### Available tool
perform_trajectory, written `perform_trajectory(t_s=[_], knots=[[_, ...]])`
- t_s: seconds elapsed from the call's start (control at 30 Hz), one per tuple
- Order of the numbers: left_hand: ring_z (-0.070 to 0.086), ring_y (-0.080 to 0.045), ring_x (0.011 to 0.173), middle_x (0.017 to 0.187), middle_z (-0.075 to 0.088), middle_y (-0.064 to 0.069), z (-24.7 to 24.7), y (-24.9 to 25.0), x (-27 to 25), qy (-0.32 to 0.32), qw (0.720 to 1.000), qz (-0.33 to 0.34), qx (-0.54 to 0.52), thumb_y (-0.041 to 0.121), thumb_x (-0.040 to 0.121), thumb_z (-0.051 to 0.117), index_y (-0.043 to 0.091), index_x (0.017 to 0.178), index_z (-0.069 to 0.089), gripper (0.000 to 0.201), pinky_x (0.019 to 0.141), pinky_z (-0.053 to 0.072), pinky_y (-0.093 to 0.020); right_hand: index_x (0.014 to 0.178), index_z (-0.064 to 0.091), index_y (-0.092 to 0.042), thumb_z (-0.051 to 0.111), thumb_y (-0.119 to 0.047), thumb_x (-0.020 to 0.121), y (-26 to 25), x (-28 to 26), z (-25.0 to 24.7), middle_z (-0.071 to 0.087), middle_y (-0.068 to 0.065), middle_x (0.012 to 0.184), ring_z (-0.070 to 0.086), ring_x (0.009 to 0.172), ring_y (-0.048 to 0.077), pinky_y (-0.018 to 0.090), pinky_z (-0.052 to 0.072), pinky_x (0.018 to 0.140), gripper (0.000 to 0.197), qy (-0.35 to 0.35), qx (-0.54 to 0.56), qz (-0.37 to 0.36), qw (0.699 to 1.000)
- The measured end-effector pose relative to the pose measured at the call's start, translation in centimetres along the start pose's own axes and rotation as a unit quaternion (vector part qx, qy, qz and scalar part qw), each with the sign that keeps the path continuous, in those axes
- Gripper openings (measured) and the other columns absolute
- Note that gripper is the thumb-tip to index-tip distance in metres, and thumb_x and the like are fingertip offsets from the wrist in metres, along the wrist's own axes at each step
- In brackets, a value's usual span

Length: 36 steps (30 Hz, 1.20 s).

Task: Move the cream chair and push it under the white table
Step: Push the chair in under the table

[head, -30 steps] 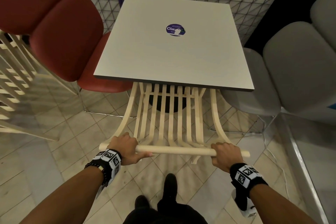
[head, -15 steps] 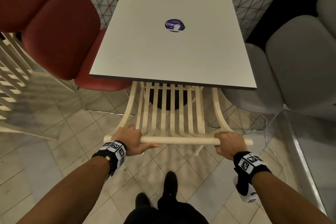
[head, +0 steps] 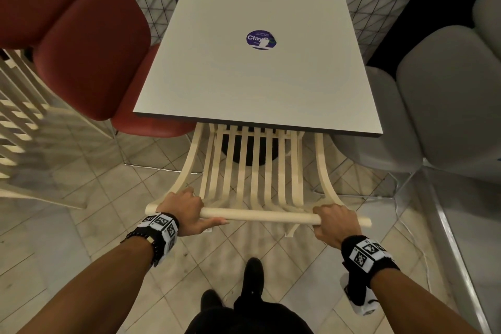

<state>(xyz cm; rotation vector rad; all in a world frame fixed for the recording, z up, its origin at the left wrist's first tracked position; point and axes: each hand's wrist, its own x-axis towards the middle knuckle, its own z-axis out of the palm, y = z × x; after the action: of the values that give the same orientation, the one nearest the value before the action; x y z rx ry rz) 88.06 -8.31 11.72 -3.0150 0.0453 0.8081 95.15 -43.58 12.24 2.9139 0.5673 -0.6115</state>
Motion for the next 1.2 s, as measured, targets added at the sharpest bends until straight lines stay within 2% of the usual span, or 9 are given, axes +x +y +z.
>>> perform_trajectory(t_s=[0.13,0.3,0.4,0.5,0.63,0.7,0.8,1.0,1.2], knots=[[0.046,-0.015,0.074,0.093,0.059,-0.002,0.0,-0.4,-0.3,-0.006,1.000,-0.007,0.005,0.099,0.057,0.012,0.024,0.079,0.067,0.096,0.076,0.052,-0.038,0.088,0.061,-0.025,0.057,-0.029,0.076,-0.3,-0.2,0.3,0.054,-0.005,0.073,0.062,0.078,0.026,0.033,0.039,0.062,0.013,0.005,0.006,-0.014,1.000],[0.045,-0.014,0.077,0.091,0.059,0.000,-0.1,-0.2,-0.8,-0.003,1.000,-0.022,-0.007,0.099,0.057,0.012,0.028,0.088,0.069,0.097,0.079,0.051,-0.039,0.088,0.061,-0.024,0.063,-0.032,0.074,-0.2,-0.3,0.6,0.066,-0.002,0.084,0.063,0.077,0.026,0.033,0.041,0.061,0.016,0.027,0.011,-0.018,0.999],[0.043,-0.014,0.080,0.091,0.059,0.003,-0.3,0.0,-1.4,0.010,0.999,-0.038,-0.023,0.098,0.061,0.019,0.028,0.095,0.064,0.089,0.079,0.049,-0.040,0.091,0.055,-0.024,0.067,-0.032,0.071,-0.3,-0.1,0.7,0.062,-0.004,0.090,0.063,0.075,0.025,0.035,0.047,0.062,0.025,0.030,0.023,-0.019,0.999],[0.043,-0.013,0.083,0.085,0.052,0.007,-0.2,0.0,-1.4,0.021,0.999,-0.033,-0.036,0.097,0.061,0.026,0.028,0.096,0.054,0.082,0.080,0.049,-0.041,0.097,0.052,-0.029,0.065,-0.033,0.073,-0.2,0.0,0.6,0.061,-0.007,0.094,0.063,0.080,0.024,0.034,0.043,0.064,0.027,0.020,0.027,-0.020,0.999],[0.056,-0.018,0.081,0.091,0.062,0.002,0.3,-0.2,-0.6,0.017,0.999,-0.021,-0.018,0.098,0.055,0.018,0.028,0.097,0.049,0.087,0.082,0.050,-0.040,0.096,0.057,-0.032,0.061,-0.034,0.078,-0.1,0.4,0.4,0.067,-0.004,0.092,0.063,0.083,0.023,0.034,0.042,0.064,0.019,-0.008,0.017,-0.023,1.000],[0.060,-0.020,0.087,0.096,0.065,0.001,0.3,-0.2,-0.3,-0.003,0.999,-0.025,-0.024,0.093,0.063,0.027,0.029,0.103,0.052,0.080,0.082,0.051,-0.040,0.099,0.058,-0.032,0.058,-0.036,0.080,0.1,0.5,0.5,0.067,-0.002,0.091,0.063,0.084,0.024,0.036,0.044,0.066,0.019,-0.016,-0.004,-0.029,0.999],[0.061,-0.021,0.092,0.101,0.064,-0.001,0.6,-0.3,0.0,-0.020,0.999,-0.022,-0.027,0.083,0.075,0.041,0.030,0.111,0.054,0.065,0.082,0.052,-0.041,0.103,0.058,-0.033,0.055,-0.039,0.083,0.3,0.5,0.9,0.068,0.001,0.091,0.063,0.085,0.026,0.038,0.048,0.070,0.022,-0.009,-0.033,-0.031,0.999],[0.060,-0.021,0.090,0.100,0.063,0.001,1.2,-0.5,0.2,0.000,0.999,-0.028,-0.016,0.084,0.074,0.041,0.036,0.110,0.054,0.062,0.079,0.049,-0.040,0.105,0.058,-0.033,0.055,-0.038,0.085,0.1,0.4,1.0,0.067,0.002,0.093,0.063,0.087,0.026,0.039,0.049,0.074,0.021,-0.006,-0.037,-0.027,0.999],[0.058,-0.019,0.089,0.097,0.062,0.003,1.3,-0.1,-0.2,0.006,0.998,-0.054,-0.031,0.083,0.075,0.044,0.035,0.110,0.055,0.061,0.083,0.049,-0.040,0.096,0.060,-0.029,0.057,-0.035,0.082,-0.1,0.2,0.8,0.068,-0.002,0.086,0.064,0.080,0.025,0.038,0.052,0.068,0.016,0.006,-0.028,-0.029,0.999]])
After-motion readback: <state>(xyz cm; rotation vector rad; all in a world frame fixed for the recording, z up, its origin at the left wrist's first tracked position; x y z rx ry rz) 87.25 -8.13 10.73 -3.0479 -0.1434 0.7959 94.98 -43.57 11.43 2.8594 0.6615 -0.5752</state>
